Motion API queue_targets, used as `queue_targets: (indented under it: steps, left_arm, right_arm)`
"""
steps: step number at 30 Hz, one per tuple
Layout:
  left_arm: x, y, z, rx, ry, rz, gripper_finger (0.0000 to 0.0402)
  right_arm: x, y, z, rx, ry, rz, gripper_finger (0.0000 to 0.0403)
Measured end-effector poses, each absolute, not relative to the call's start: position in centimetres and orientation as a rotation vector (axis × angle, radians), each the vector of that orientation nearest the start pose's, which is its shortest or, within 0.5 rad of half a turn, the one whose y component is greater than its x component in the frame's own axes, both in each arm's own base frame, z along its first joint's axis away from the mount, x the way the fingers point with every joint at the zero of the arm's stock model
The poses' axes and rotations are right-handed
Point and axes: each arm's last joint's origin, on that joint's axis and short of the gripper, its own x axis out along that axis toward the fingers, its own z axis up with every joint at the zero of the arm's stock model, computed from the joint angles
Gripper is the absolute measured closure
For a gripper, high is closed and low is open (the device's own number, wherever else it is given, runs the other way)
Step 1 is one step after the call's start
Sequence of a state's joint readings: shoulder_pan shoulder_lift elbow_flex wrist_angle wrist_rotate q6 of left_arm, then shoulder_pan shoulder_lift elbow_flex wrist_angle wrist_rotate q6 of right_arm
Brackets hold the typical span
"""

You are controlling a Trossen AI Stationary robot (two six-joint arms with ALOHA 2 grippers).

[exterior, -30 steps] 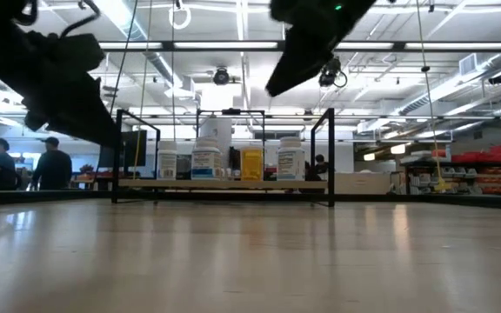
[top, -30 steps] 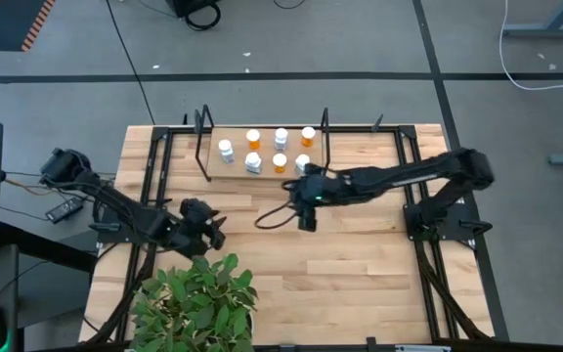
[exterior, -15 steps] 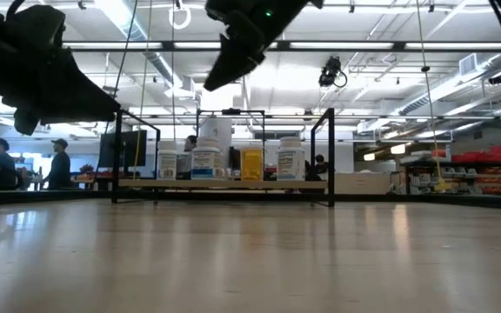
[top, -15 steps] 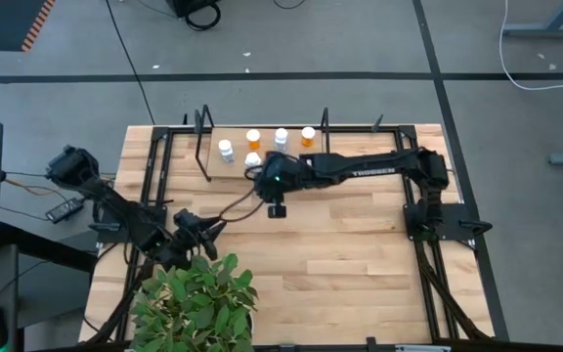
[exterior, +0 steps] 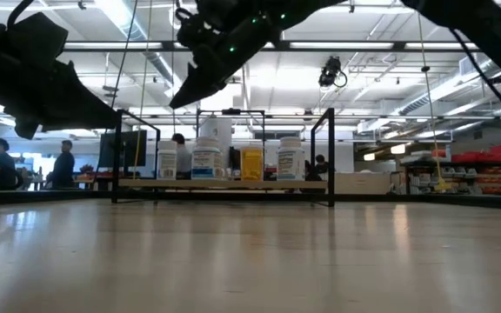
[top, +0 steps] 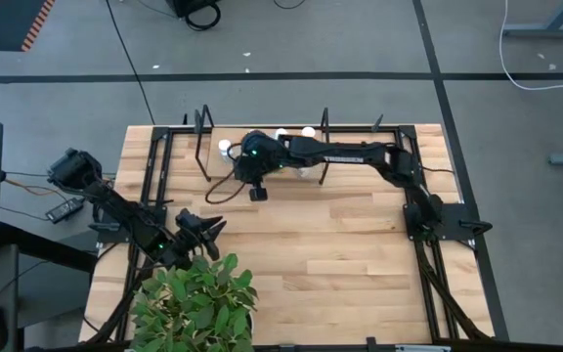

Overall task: Pick and place medicine bottles onto shelf by color
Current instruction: Put the white pill bottle on the shelf

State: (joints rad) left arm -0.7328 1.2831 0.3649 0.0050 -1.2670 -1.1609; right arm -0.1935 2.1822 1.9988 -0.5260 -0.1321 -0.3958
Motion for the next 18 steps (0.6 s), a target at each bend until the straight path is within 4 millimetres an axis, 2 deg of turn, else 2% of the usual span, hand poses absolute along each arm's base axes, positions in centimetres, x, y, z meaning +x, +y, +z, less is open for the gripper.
queue_targets:
  steps: [5,10,18]
  left_arm:
    - [16.1,-10.0,13.8,-0.333,0.136,0.708,0.0315]
    - [16.2,-9.9,13.8,-0.334,0.135,0.716,0.0323]
    - [16.4,-9.6,13.8,-0.331,0.127,0.736,0.0331]
  right_arm:
    - [50.1,-12.3,27.2,-0.256,0.644,0.086,0.0377]
    - [50.3,-15.0,27.3,-0.208,0.602,0.124,0.038]
    - [49.7,-15.5,26.3,-0.172,0.664,0.155,0.038]
